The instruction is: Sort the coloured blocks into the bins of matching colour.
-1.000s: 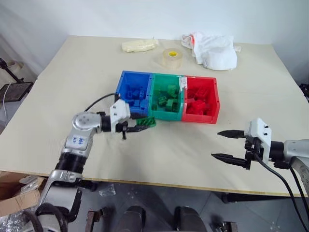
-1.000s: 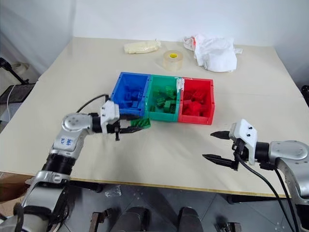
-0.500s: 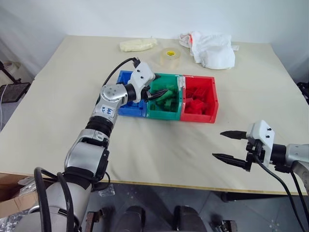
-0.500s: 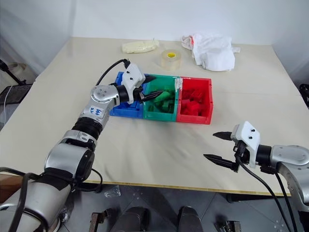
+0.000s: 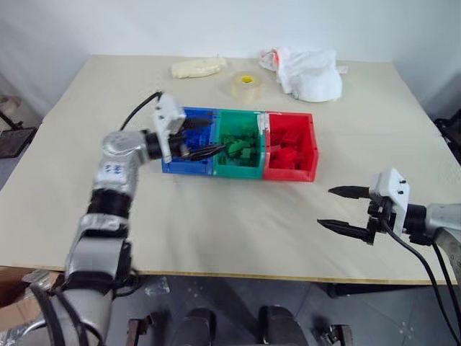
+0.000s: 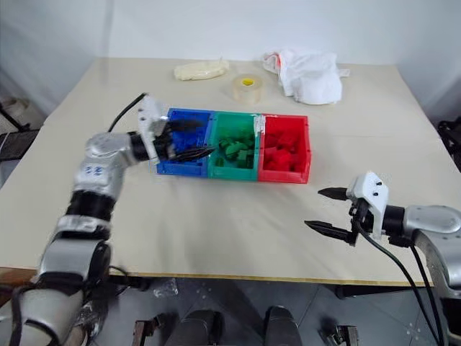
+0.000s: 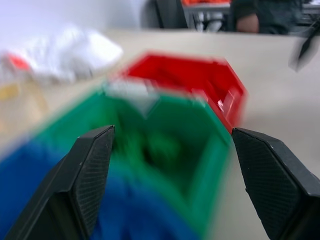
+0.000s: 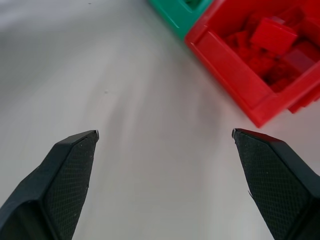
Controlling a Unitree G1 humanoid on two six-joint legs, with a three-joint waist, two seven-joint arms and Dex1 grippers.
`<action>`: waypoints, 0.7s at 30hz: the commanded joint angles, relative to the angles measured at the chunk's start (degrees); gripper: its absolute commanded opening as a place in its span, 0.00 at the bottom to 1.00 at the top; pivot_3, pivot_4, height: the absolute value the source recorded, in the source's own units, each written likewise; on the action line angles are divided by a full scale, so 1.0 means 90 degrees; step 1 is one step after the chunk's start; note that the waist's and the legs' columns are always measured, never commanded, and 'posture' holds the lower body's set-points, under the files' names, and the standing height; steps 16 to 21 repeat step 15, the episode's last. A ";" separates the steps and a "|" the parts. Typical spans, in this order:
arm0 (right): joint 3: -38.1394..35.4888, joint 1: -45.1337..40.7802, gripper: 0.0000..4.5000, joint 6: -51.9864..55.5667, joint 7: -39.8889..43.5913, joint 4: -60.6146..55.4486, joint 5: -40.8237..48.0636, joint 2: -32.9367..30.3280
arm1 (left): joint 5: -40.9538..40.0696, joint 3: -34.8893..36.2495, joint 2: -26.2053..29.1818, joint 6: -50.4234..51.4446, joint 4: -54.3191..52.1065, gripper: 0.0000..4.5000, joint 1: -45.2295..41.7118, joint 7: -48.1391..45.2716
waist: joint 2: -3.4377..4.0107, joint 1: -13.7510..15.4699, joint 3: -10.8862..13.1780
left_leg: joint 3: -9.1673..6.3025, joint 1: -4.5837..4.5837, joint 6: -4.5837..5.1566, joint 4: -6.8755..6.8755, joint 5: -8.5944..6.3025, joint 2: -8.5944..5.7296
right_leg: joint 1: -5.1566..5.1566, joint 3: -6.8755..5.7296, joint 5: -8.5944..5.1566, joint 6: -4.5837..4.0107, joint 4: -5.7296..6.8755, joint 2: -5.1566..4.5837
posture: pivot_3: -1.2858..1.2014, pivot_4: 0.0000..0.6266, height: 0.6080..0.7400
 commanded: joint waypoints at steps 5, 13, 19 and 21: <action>0.0415 -0.0950 1.00 -0.0594 0.0808 0.1294 -0.0353 -0.0215 | -0.0959 0.1054 0.1429 0.0837 -0.1973 0.88 0.2188 -0.0778 | 0.0005 0.0066 -0.0002 | 0.0000 0.0000 0.0001 0.0003 0.0000 -0.0001 | 0.0005 0.0005 0.0000 -0.0001 -0.0014 -0.0008 | 0.52 0.24 1.00; 0.0769 -0.1778 1.00 -0.0973 0.1215 0.2362 -0.0706 -0.0104 | -0.1091 0.1675 0.1640 0.0304 -0.1895 0.88 0.3124 -0.0797 | 0.0005 0.0121 -0.0001 | -0.0008 -0.0003 0.0000 0.0004 -0.0001 -0.0004 | 0.0008 0.0003 -0.0001 -0.0004 -0.0027 -0.0014 | 0.52 0.24 1.00; 0.0803 -0.1843 1.00 -0.1022 0.1243 0.2462 -0.0736 -0.0086 | -0.1088 0.1683 0.1634 0.0203 -0.1804 0.88 0.3105 -0.0806 | 0.0005 0.0109 -0.0001 | -0.0008 -0.0003 0.0000 0.0000 0.0000 -0.0004 | 0.0008 0.0002 -0.0001 -0.0004 -0.0025 -0.0013 | 0.52 0.24 1.00; 0.0803 -0.1843 1.00 -0.1022 0.1243 0.2462 -0.0736 -0.0086 | -0.1088 0.1683 0.1634 0.0203 -0.1804 0.88 0.3105 -0.0806 | 0.0005 0.0109 -0.0001 | -0.0008 -0.0003 0.0000 0.0000 0.0000 -0.0004 | 0.0008 0.0002 -0.0001 -0.0004 -0.0025 -0.0013 | 0.52 0.24 1.00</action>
